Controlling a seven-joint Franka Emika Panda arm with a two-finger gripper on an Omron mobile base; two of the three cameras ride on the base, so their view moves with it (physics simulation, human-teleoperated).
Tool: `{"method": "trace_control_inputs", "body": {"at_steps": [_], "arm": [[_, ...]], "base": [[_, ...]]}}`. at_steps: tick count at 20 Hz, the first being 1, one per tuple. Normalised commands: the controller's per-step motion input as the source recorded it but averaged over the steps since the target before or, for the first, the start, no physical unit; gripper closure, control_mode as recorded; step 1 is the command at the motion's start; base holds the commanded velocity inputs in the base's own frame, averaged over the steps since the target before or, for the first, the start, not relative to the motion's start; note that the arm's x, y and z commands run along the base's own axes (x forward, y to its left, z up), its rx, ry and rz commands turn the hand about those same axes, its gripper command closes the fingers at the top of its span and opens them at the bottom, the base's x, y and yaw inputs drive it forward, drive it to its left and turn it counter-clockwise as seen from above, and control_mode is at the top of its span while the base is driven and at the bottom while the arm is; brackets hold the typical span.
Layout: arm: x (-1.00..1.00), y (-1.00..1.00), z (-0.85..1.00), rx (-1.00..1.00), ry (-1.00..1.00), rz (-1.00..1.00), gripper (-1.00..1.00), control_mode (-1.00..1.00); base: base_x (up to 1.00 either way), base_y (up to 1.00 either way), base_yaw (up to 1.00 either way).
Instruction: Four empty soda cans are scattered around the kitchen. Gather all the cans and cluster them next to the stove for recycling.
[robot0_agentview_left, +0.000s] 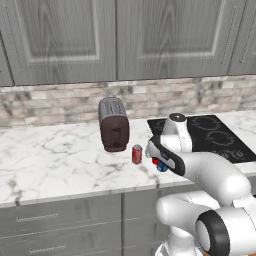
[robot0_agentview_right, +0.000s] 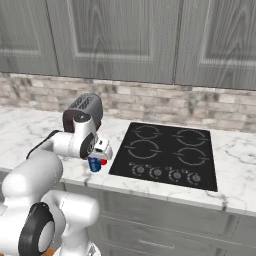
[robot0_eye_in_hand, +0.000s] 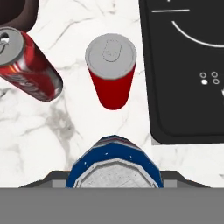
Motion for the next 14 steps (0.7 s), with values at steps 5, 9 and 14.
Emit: {"method": "trace_control_inputs", "body": {"at_steps": [5,9,14], "arm": [[0.1,0.0,-0.15,0.0,0.0,0.0,1.0,-1.0],[0.11,0.0,-0.14,0.0,0.0,0.0,1.0,-1.0],[0.08,0.0,-0.14,0.0,0.0,0.0,1.0,-1.0]], "base": [[0.0,0.0,0.0],[0.0,0.0,0.0],[0.0,0.0,0.0]]}}
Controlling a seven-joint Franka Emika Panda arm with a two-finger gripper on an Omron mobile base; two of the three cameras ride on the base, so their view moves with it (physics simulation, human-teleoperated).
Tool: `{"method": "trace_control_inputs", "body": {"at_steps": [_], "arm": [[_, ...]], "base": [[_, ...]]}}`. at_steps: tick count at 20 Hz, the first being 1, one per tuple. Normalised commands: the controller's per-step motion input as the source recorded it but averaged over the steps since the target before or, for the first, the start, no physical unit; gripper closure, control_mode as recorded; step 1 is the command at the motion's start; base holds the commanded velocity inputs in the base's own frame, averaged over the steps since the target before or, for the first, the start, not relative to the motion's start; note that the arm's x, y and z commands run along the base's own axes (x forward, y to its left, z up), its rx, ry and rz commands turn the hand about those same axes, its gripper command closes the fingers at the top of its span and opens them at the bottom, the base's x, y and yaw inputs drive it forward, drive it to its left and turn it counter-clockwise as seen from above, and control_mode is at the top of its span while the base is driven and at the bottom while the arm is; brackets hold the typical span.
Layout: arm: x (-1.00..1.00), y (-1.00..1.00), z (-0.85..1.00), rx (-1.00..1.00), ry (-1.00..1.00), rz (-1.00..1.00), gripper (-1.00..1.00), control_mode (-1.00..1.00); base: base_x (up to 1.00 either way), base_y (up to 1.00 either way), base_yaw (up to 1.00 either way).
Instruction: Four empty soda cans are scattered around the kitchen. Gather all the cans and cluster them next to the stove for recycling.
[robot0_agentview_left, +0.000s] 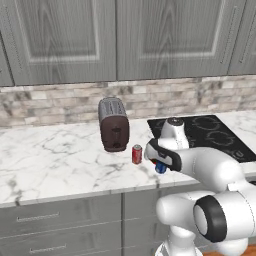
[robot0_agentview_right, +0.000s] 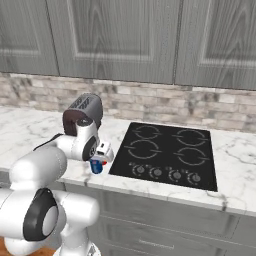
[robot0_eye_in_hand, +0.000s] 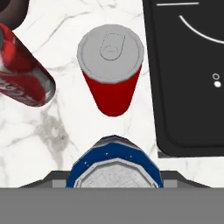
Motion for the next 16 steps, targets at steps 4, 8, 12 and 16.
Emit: {"method": "trace_control_inputs", "body": {"at_steps": [4,8,12,16], "arm": [[0.07,0.0,-0.14,0.0,0.0,0.0,1.0,-1.0],[0.05,0.0,-0.12,0.0,0.0,0.0,1.0,-1.0],[0.04,0.0,-0.13,0.0,0.0,0.0,1.0,-1.0],[0.02,0.0,-0.11,0.0,0.0,0.0,1.0,-1.0]], "base": [[0.0,0.0,0.0],[0.0,0.0,0.0],[0.0,0.0,0.0],[0.0,0.0,0.0]]}}
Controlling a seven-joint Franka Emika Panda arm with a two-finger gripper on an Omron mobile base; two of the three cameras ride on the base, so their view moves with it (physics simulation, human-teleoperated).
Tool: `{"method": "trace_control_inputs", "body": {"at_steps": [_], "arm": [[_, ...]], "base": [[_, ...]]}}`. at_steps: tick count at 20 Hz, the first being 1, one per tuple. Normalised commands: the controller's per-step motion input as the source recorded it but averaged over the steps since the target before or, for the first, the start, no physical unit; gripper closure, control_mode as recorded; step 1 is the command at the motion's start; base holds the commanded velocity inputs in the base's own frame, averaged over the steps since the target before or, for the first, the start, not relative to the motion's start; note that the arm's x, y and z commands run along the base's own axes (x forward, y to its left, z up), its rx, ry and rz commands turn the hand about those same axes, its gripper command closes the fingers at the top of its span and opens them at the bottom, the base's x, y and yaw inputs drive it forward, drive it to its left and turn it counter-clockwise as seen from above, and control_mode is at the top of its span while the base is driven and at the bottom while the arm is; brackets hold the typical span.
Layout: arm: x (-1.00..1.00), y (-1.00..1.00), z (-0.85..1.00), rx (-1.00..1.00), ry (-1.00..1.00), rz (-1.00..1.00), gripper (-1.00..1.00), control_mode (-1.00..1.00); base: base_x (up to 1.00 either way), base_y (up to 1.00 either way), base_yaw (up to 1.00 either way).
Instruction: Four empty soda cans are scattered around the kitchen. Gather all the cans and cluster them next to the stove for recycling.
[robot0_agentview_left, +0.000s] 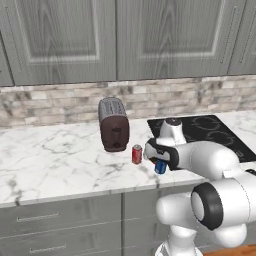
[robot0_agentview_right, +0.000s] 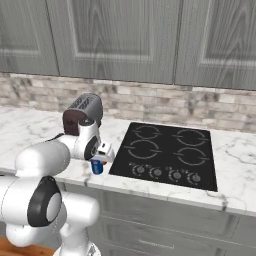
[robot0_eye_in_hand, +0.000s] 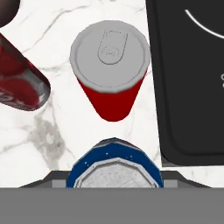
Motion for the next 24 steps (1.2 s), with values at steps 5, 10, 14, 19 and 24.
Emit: {"method": "trace_control_inputs", "body": {"at_steps": [5,10,14,19,24], "arm": [[0.0,0.0,0.0,0.0,0.0,0.0,-1.0,-1.0],[-0.07,0.0,0.0,0.0,0.0,0.0,-1.0,-1.0],[-0.16,-0.01,0.16,0.0,-0.02,0.0,-1.0,-1.0],[-0.27,-0.01,0.34,0.0,0.0,0.0,-1.0,-1.0],[-0.48,0.0,0.37,0.0,0.02,0.0,-1.0,-1.0]], "base": [[0.0,0.0,0.0],[0.0,0.0,0.0],[0.0,0.0,0.0],[0.0,0.0,0.0],[0.0,0.0,0.0]]}}
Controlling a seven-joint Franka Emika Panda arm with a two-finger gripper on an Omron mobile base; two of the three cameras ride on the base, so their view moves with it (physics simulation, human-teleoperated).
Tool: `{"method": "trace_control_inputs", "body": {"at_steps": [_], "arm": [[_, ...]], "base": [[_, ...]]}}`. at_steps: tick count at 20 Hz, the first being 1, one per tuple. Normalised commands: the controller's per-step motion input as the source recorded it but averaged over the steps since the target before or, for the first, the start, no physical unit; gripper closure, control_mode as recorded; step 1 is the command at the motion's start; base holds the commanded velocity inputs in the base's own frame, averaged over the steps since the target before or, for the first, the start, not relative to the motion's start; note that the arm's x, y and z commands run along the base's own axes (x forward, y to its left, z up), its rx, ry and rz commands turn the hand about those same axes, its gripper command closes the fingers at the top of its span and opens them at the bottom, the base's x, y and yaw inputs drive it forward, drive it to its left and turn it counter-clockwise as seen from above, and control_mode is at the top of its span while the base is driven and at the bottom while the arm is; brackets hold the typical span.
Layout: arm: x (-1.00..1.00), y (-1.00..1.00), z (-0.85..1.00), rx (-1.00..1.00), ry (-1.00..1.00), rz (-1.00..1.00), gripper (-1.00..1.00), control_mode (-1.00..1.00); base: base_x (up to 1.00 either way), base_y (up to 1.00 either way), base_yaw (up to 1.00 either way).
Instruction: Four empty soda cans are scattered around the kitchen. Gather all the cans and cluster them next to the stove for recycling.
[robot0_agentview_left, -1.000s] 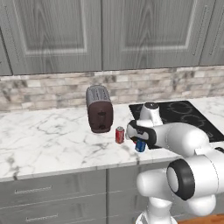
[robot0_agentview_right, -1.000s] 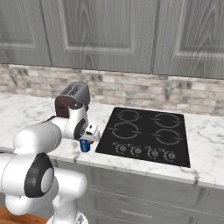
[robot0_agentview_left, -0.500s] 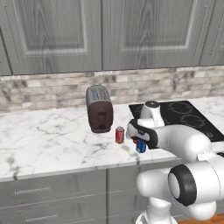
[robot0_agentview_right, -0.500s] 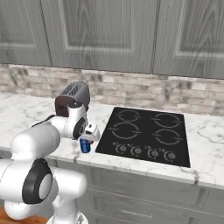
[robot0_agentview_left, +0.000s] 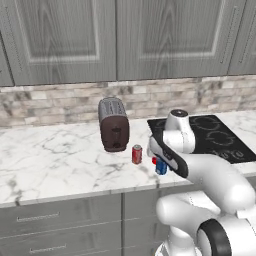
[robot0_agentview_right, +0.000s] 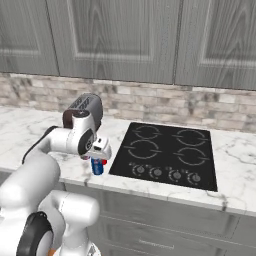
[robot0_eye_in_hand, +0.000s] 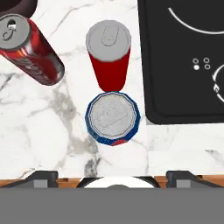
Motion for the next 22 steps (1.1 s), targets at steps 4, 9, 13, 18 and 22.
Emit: {"method": "trace_control_inputs", "body": {"at_steps": [4,9,13,18,22], "arm": [[-0.49,0.0,0.37,-0.01,-0.01,0.0,-1.0,-1.0],[-0.41,0.0,0.44,-0.02,-0.07,0.0,-1.0,-1.0],[-0.4,0.0,0.46,-0.01,-0.04,0.0,-1.0,-1.0],[-0.34,0.0,0.4,0.0,-0.05,0.0,-1.0,-1.0],[-0.32,0.0,0.37,0.0,-0.05,0.0,-1.0,-1.0]], "base": [[0.0,0.0,0.0],[0.0,0.0,0.0],[0.0,0.0,0.0],[0.0,0.0,0.0],[0.0,0.0,0.0]]}}
